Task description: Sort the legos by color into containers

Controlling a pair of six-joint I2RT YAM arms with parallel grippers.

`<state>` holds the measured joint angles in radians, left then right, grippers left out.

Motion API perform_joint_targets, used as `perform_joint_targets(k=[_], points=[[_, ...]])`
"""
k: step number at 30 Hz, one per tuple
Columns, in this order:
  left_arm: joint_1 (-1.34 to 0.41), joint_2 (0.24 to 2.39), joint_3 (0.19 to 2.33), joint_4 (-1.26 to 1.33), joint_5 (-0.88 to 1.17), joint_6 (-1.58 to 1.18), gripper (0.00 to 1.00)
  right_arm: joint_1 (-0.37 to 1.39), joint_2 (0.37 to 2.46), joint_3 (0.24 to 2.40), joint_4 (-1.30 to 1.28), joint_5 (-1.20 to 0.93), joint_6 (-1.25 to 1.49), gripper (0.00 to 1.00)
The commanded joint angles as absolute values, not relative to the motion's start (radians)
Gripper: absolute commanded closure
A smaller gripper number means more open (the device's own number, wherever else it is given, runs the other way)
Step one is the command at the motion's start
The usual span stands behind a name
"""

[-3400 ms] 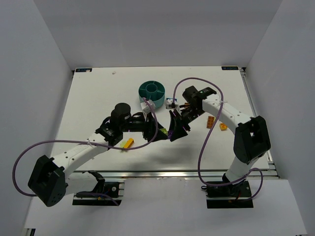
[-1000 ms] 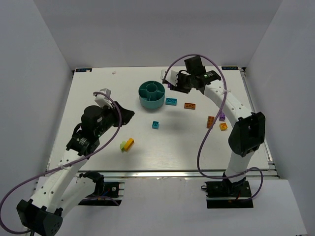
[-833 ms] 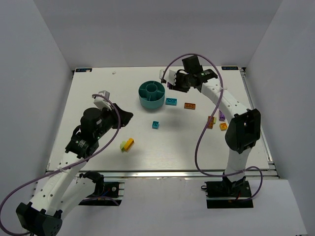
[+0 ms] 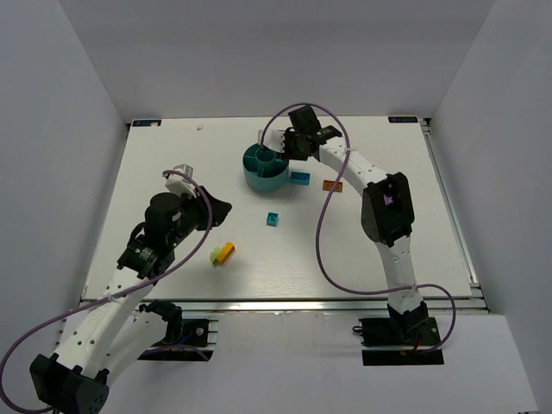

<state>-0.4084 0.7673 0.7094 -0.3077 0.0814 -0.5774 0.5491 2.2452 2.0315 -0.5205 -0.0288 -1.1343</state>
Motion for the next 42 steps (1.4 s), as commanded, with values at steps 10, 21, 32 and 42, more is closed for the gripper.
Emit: perform_joint_targets(k=[10, 21, 32, 42], points=[[-0.403, 0.772, 0.701, -0.282, 0.072, -0.587, 1.00, 0.569, 2.227, 2.049, -0.462, -0.046, -1.184, 0.28], [-0.403, 0.802, 0.712, -0.261, 0.090, -0.589, 1.00, 0.572, 2.209, 2.056, -0.476, -0.095, -1.169, 0.32], [-0.403, 0.793, 0.706, -0.249, 0.100, -0.601, 1.00, 0.485, 2.137, 2.071, -0.477, -0.175, -0.892, 0.33], [-0.403, 0.808, 0.689, -0.221, 0.113, -0.620, 1.00, 0.373, 2.094, 1.890, -0.390, -0.057, -0.094, 0.16]])
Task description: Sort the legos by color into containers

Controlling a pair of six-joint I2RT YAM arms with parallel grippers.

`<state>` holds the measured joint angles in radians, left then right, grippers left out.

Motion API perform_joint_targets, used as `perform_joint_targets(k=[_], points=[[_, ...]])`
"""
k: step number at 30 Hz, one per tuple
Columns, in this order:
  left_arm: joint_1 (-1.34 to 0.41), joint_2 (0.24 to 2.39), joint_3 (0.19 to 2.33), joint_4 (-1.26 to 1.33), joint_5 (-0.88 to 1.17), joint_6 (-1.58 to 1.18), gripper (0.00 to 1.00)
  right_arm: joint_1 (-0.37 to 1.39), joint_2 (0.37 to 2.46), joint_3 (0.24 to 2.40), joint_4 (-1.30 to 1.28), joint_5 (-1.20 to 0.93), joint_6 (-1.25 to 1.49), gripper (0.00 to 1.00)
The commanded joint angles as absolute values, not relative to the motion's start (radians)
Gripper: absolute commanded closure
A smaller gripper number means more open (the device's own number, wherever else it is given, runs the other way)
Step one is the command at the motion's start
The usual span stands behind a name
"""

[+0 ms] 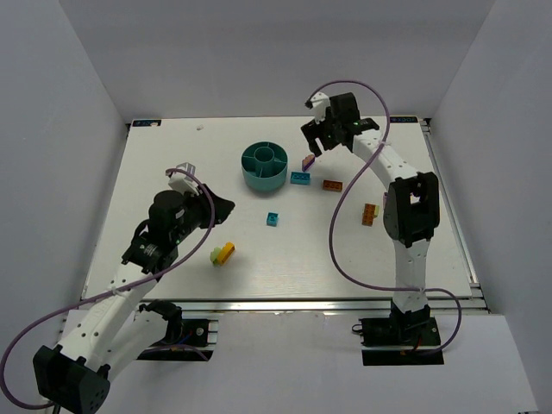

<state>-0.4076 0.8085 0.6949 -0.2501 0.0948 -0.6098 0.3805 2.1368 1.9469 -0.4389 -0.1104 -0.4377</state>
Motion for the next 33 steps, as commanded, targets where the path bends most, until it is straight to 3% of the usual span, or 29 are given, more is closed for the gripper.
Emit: perform_joint_targets(k=[1, 6, 12, 27, 33], points=[[-0.403, 0.813, 0.692, -0.221, 0.120, -0.621, 1.00, 0.367, 2.100, 1.887, -0.394, -0.057, -0.043, 0.18], [-0.403, 0.836, 0.704, -0.224, 0.121, -0.626, 1.00, 0.354, 2.147, 1.908, -0.411, -0.139, 0.245, 0.29], [-0.403, 0.839, 0.698, -0.212, 0.106, -0.655, 1.00, 0.354, 2.253, 2.004, -0.414, -0.169, 0.477, 0.32], [-0.403, 0.874, 0.680, -0.187, 0.089, -0.680, 1.00, 0.357, 2.433, 2.154, -0.480, 0.049, 0.574, 0.36], [-0.403, 0.913, 0.704, -0.196, 0.095, -0.660, 1.00, 0.357, 2.439, 2.143, -0.465, 0.040, 0.562, 0.58]])
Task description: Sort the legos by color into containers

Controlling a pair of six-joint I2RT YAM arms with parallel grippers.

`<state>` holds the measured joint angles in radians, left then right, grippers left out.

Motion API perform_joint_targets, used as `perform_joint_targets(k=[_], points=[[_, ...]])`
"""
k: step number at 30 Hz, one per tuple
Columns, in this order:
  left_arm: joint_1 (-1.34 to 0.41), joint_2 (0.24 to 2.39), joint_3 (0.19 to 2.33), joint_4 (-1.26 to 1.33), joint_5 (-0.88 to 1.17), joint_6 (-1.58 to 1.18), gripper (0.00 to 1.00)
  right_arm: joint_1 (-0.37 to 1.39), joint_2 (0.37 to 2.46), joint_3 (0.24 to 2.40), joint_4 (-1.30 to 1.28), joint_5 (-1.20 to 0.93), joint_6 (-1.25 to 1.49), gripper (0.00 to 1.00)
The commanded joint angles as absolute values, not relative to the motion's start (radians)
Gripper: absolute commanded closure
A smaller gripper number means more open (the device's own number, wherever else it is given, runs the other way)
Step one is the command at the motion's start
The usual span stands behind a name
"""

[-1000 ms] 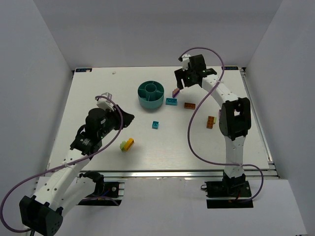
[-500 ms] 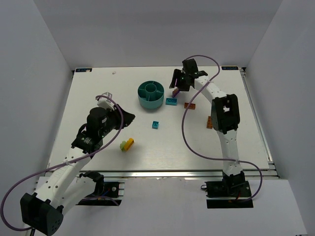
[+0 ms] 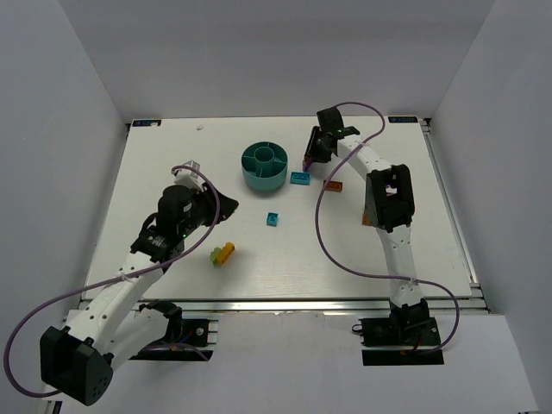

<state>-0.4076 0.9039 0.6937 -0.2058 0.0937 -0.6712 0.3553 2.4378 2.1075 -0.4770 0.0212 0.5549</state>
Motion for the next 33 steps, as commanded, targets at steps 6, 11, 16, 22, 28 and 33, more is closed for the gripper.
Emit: perform_joint_targets(k=[6, 11, 16, 22, 28, 33], points=[[-0.403, 0.913, 0.709, -0.187, 0.094, -0.660, 1.00, 0.353, 2.427, 2.134, -0.445, 0.011, 0.540, 0.75], [-0.403, 0.899, 0.710, -0.192, 0.086, -0.658, 1.00, 0.353, 2.389, 2.140, -0.387, -0.087, 0.473, 0.87], [-0.405, 0.884, 0.703, -0.189, 0.084, -0.661, 1.00, 0.357, 2.262, 2.035, -0.196, -0.190, 0.371, 0.99], [-0.403, 0.876, 0.698, -0.181, 0.094, -0.666, 1.00, 0.367, 2.126, 1.872, -0.014, -0.302, 0.301, 1.00], [-0.402, 0.876, 0.696, -0.170, 0.100, -0.669, 1.00, 0.370, 2.100, 1.838, 0.052, -0.478, 0.301, 1.00], [-0.402, 0.873, 0.698, -0.169, 0.100, -0.672, 1.00, 0.385, 2.141, 1.865, 0.066, -0.572, 0.325, 1.00]])
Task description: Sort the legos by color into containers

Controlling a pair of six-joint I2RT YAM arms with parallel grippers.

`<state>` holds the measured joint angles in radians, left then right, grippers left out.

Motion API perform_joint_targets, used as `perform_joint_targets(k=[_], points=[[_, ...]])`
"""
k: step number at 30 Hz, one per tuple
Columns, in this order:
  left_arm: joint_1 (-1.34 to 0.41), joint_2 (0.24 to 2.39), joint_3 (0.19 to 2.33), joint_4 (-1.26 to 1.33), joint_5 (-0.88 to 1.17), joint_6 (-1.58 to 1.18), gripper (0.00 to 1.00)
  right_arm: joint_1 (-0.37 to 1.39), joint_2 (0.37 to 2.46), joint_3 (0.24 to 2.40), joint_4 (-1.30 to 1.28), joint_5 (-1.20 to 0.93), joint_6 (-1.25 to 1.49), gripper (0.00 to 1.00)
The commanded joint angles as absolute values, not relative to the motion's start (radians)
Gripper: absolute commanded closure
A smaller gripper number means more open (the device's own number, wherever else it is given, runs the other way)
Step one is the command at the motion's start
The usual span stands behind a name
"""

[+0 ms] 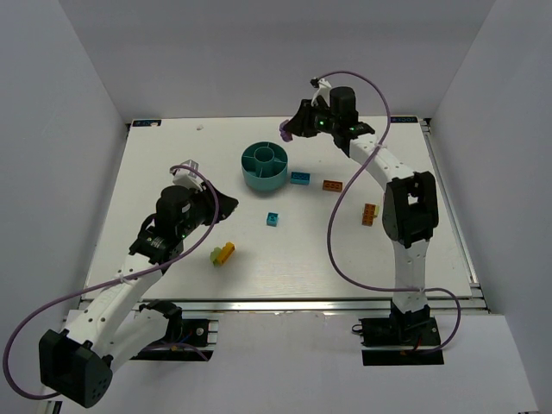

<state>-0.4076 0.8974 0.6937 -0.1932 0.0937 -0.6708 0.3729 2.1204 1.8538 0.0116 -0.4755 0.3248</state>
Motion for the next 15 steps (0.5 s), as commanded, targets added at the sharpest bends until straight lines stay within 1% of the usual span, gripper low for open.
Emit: perform_joint_targets(k=[1, 8, 12, 13, 15], points=[[-0.402, 0.871, 0.699, -0.169, 0.100, -0.673, 1.00, 0.387, 2.152, 1.881, 0.066, -0.571, 0.325, 1.00], [-0.402, 0.861, 0.703, -0.176, 0.094, -0.676, 1.00, 0.390, 2.244, 1.951, 0.049, -0.554, 0.331, 1.00], [-0.402, 0.858, 0.699, -0.175, 0.092, -0.680, 1.00, 0.396, 2.255, 1.941, 0.043, -0.545, 0.322, 1.00], [-0.402, 0.856, 0.699, -0.175, 0.092, -0.681, 1.00, 0.394, 2.256, 1.936, 0.043, -0.538, 0.321, 0.98], [-0.402, 0.856, 0.698, -0.172, 0.094, -0.684, 1.00, 0.396, 2.258, 1.925, 0.041, -0.532, 0.321, 0.86]])
